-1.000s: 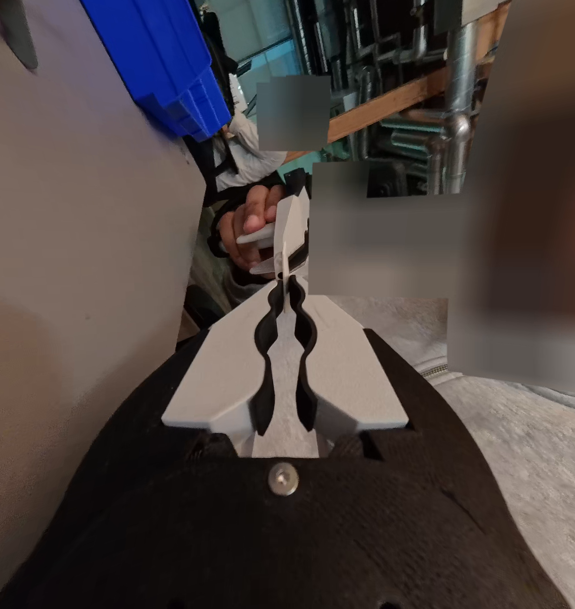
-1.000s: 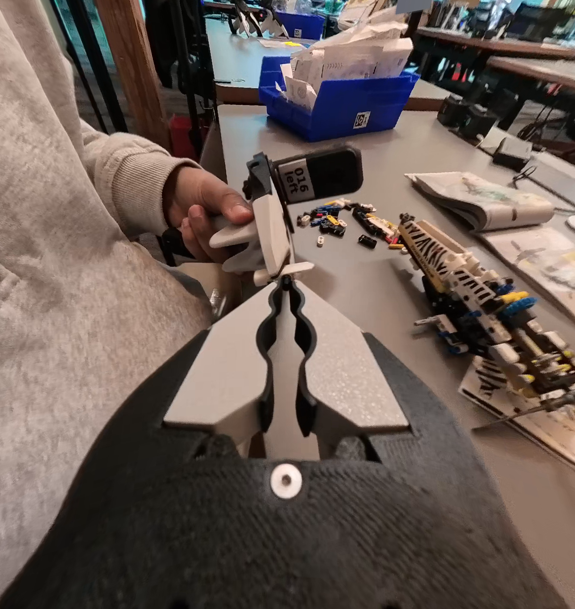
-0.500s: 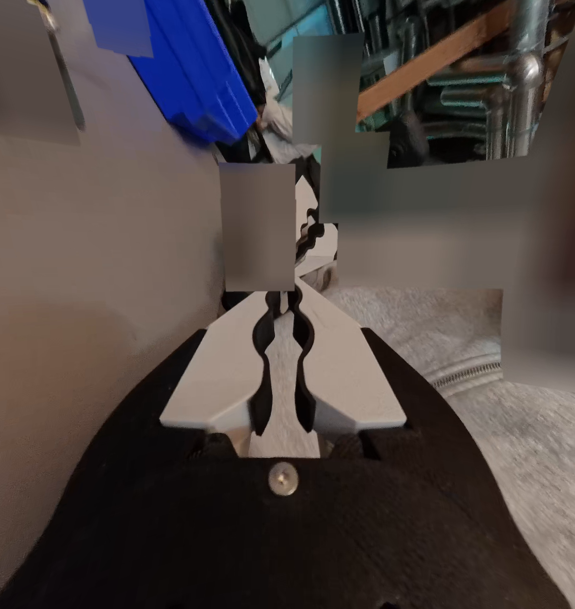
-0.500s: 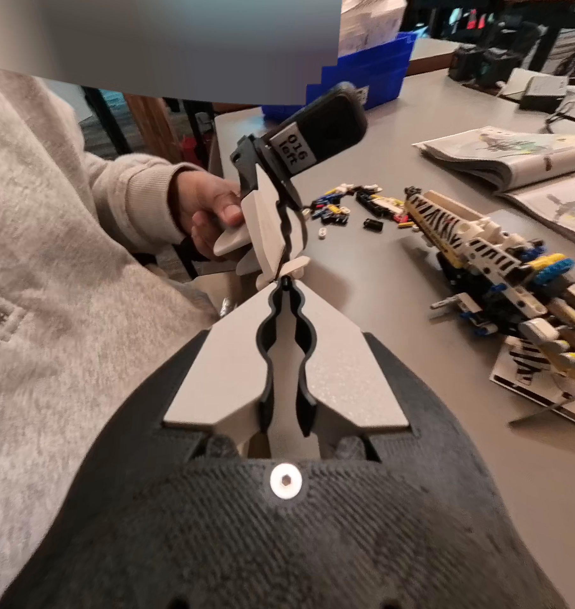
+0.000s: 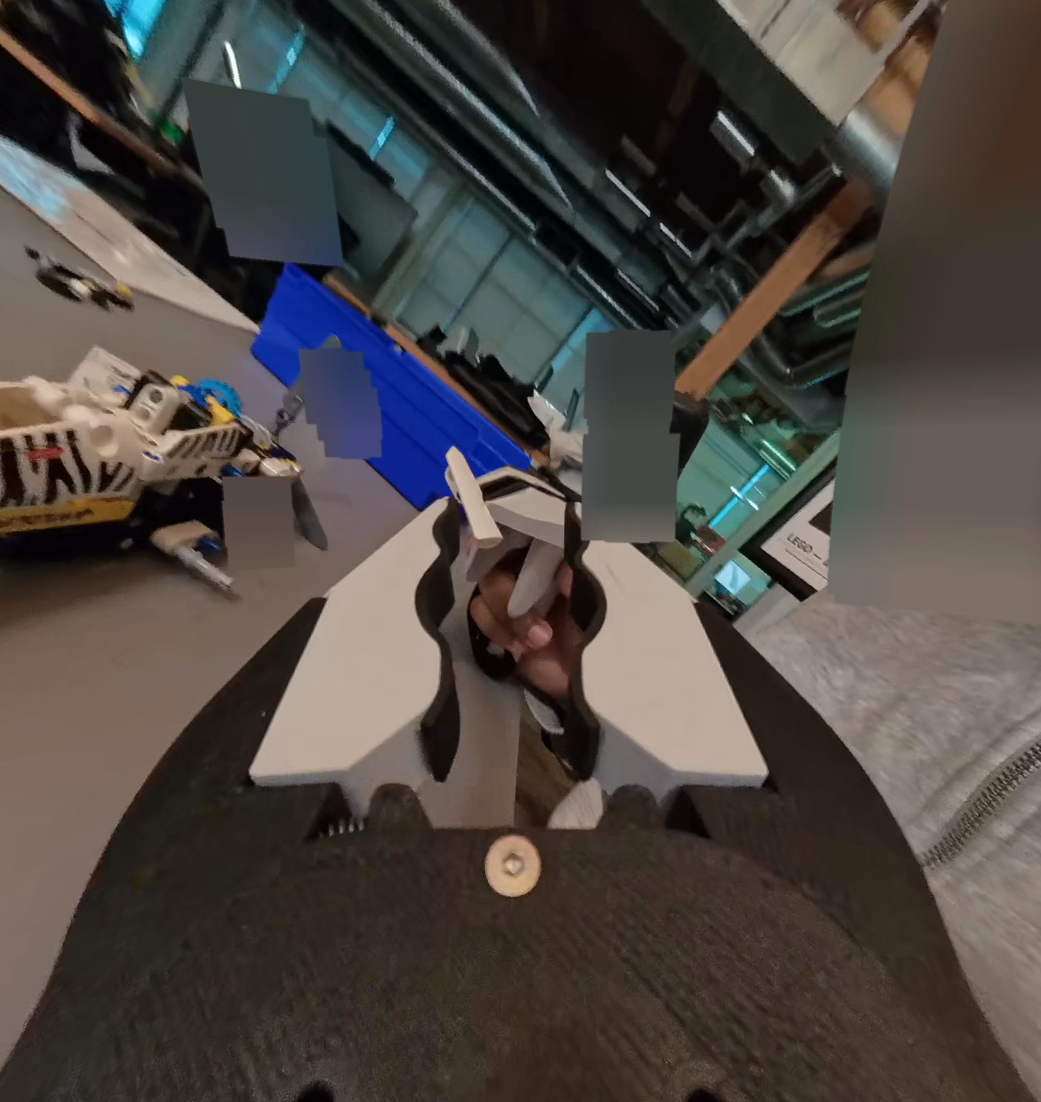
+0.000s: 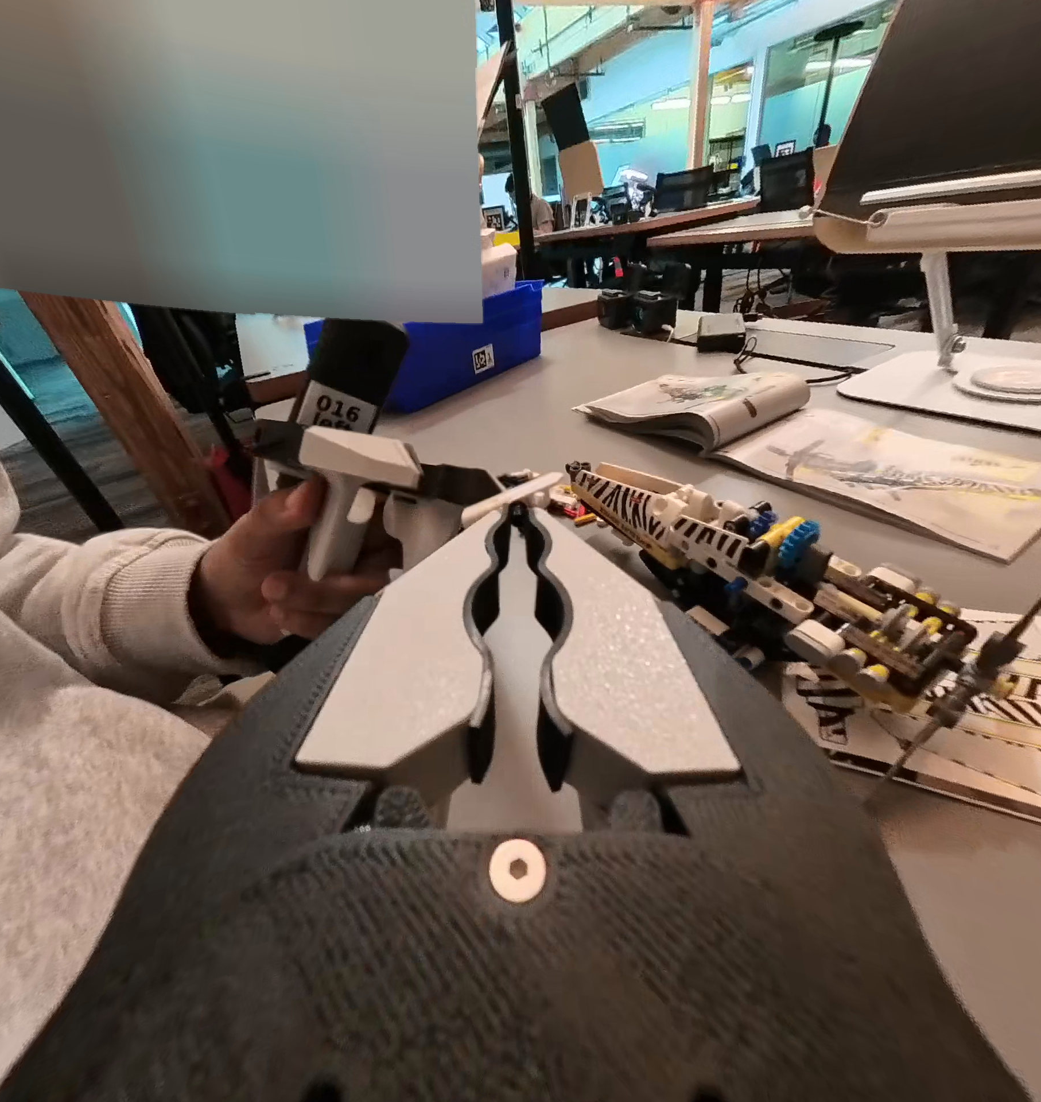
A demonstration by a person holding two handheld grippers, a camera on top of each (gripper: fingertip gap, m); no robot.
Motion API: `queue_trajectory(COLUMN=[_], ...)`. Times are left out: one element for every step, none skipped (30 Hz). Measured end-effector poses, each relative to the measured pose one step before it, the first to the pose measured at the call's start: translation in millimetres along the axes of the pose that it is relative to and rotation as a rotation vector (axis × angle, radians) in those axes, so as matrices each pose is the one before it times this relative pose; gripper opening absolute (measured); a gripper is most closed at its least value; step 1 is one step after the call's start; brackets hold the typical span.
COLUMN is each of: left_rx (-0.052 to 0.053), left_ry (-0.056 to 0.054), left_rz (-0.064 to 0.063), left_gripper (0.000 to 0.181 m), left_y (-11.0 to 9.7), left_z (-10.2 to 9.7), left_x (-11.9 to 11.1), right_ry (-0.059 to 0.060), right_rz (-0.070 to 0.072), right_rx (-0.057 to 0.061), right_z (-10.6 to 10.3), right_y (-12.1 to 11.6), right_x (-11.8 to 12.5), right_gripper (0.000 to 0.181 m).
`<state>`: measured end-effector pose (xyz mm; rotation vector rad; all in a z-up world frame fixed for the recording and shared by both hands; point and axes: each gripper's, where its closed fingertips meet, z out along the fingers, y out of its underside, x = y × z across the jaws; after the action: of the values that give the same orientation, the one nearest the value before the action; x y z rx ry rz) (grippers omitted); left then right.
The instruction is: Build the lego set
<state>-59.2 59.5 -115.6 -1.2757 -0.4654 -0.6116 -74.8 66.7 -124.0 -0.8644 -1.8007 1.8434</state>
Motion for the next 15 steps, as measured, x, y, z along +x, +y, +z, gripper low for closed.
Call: queue_trajectory(left_rx=[0.0276, 0.022, 0.0157, 0.0074, -0.0018, -0.0054, -0.0048, -0.0043, -0.0037, -0.0026, -0.0022, -0.0021, -0.0026, -0.0033, -0.0036], left_ry=[-0.0103, -0.0103, -0.0011, 0.0016, 0.0043, 0.0023, -0.0012, -0.002, -0.0006, -0.0016, -0.0011, 0.0, 0.0001, 0.0003, -0.0017], left_rz=[0.0124, 0.0004, -0.0047, -0.0062, -0.0064, -0.0038, 0.0002, 0.0017, -0.0004, -0.0023, -0.0032, -0.0035, -0.0037, -0.0031, -0.0028], left_gripper=[0.036, 0.037, 0.038, 0.038, 0.037, 0.037, 0.037, 0.037, 0.037, 0.037, 0.037, 0.036, 0.036, 0.036, 0.036], left_y=[-3.39, -2.76, -2.12, -1.32, 0.09, 0.69, 0.72, 0.56, 0.51, 0.23, 0.09, 0.11, 0.16, 0.28, 0.31], left_z=[-2.41, -1.68, -1.23, -0.52, 0.07, 0.36, 0.48, 0.57, 0.35, 0.41, 0.33, 0.4, 0.37, 0.43, 0.44], left_x=[-0.28, -1.56, -0.67, -0.49, 0.01, -0.1, -0.18, -0.19, -0.17, -0.45, -0.52, -0.5, -0.47, -0.35, -0.51], right_ry=[0.0009, -0.0002, -0.0001, -0.0011, -0.0028, -0.0049, -0.0062, -0.0056, -0.0048, -0.0024, -0.0008, -0.0017, -0.0037, -0.0044, -0.0046], right_rz=[0.0003, 0.0009, 0.004, 0.0081, 0.0121, 0.0155, 0.0187, 0.0211, 0.024, 0.0288, 0.0334, 0.0357, 0.0339, 0.0282, 0.0175], right_rx=[0.0144, 0.025, 0.0289, 0.0283, 0.0269, 0.0281, 0.031, 0.0393, 0.0462, 0.0444, 0.0348, 0.0284, 0.0241, 0.0191, 0.0124], right_z=[-0.84, -1.41, -1.88, -2.09, -2.08, -2.34, -2.65, -3.27, -3.91, -3.93, -3.8, -3.04, -2.42, -1.74, -1.16], right_y=[-1.71, -2.75, -3.25, -3.38, -3.4, -3.54, -3.89, -5.02, -5.9, -5.63, -4.78, -3.92, -3.33, -2.55, -1.71], right_x=[0.52, 0.65, 0.88, 1.02, 1.21, 1.27, 1.47, 1.77, 2.13, 2.96, 3.5, 3.59, 2.84, 2.16, 1.08], right_gripper=[0.002, 0.002, 0.002, 0.002, 0.002, 0.002, 0.002, 0.001, 0.001, 0.001, 0.002, 0.002, 0.002, 0.001, 0.001])
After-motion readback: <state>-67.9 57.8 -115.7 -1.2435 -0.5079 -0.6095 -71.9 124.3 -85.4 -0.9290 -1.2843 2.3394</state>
